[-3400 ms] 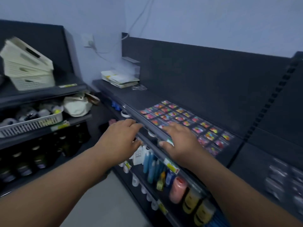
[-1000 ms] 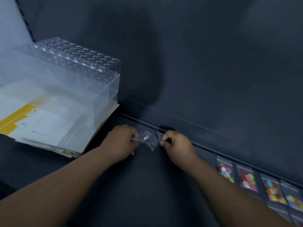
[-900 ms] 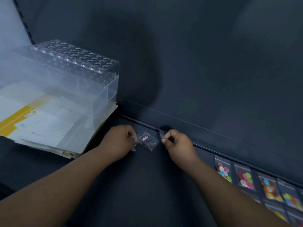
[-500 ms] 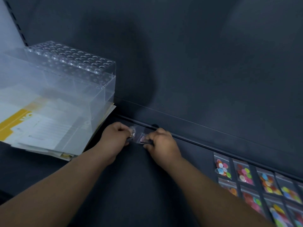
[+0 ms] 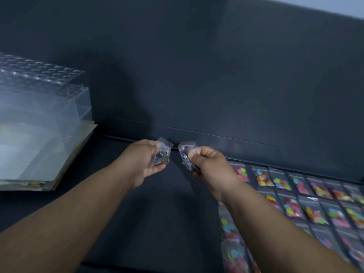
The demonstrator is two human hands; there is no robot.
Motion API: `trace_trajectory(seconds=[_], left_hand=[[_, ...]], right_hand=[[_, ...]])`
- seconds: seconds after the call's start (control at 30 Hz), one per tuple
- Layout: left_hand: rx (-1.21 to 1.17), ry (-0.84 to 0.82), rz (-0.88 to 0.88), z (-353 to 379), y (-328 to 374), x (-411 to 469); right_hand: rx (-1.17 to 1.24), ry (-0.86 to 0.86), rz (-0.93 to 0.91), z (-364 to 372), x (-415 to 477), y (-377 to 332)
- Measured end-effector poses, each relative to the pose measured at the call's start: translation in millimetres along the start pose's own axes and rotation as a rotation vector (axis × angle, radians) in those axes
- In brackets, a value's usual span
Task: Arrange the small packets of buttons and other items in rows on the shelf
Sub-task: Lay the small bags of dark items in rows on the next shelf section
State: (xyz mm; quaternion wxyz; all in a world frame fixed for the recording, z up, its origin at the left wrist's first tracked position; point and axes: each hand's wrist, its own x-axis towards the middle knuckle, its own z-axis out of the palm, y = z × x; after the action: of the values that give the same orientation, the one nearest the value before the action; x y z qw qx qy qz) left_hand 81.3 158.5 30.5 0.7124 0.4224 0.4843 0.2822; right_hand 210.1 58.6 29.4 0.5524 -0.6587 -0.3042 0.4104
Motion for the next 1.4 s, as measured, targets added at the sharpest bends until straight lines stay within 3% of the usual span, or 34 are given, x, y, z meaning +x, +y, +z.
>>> trace_trajectory(seconds=[0.47,0.67,0.77,0.87,1.17,1.4], left_hand=[[0.183,-0.472,-0.090,199.8,-115.8,-190.4],[0.189,-0.712,-0.229,280.5,-179.8,-284.3],[0.276,-0.864,-0.201,318.2,-206.1,-327.7],[0.297,-0.881,-0.138,350.4,-230.4,-363.5],[0.359,-0.939,-0.159,428.0,-260.9,-397.3],[0.421,-0.959,-0.160,511.5,-284.0,-376.3]], right_hand=[[-0.267,0.309,-0.235,-206.3,-223.5,42.3],[-0.446,0.492,-0.221,-293.2,-333.7,79.6],[-0.498,0.570,-0.207,-328.7,-380.9,92.4],[-0.484,0.637,-0.186,-357.7,-417.8,99.8],[0.235,0.626,-0.063,-428.7,-465.2,113.7],[0.389,0.721,0.020,-507.9,-448.2,120.3]])
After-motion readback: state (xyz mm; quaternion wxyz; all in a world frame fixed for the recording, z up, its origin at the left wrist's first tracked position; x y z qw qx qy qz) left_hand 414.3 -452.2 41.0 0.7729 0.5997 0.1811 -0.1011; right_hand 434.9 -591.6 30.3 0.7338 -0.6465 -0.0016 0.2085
